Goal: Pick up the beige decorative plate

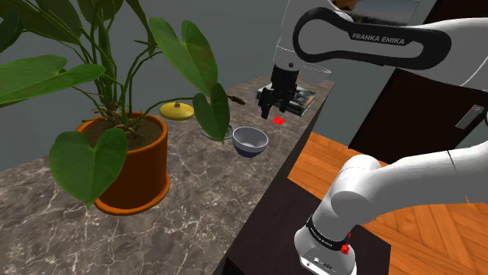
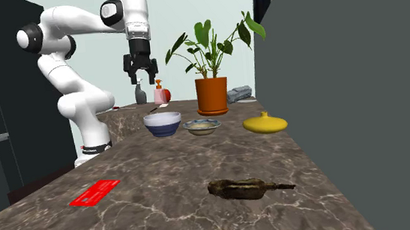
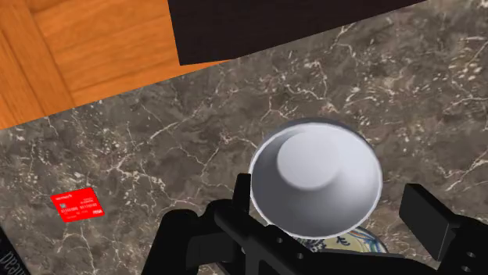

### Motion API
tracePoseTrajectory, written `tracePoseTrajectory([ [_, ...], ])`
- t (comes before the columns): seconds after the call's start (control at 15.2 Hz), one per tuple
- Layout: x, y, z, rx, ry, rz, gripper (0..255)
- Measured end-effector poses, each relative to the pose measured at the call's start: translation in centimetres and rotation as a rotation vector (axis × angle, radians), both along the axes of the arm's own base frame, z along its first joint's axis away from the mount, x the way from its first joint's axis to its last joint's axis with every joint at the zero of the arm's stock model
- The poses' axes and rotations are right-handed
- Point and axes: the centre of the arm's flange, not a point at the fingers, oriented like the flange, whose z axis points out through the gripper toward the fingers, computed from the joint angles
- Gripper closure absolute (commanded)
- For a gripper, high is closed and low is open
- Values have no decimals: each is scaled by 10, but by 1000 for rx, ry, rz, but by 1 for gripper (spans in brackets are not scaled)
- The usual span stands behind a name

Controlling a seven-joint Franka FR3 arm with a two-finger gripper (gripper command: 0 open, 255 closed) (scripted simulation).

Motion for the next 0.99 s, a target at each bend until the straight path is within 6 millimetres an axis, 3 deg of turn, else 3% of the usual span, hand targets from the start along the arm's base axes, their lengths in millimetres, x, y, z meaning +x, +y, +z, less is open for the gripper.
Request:
tracePoseTrajectory([
  [0.2, 11, 2, -9, -12, 3, 44, 0],
  [0.59, 75, 24, -47, -66, 11, 256, 0],
  [0.99, 131, 63, -93, -123, 20, 479, 0],
])
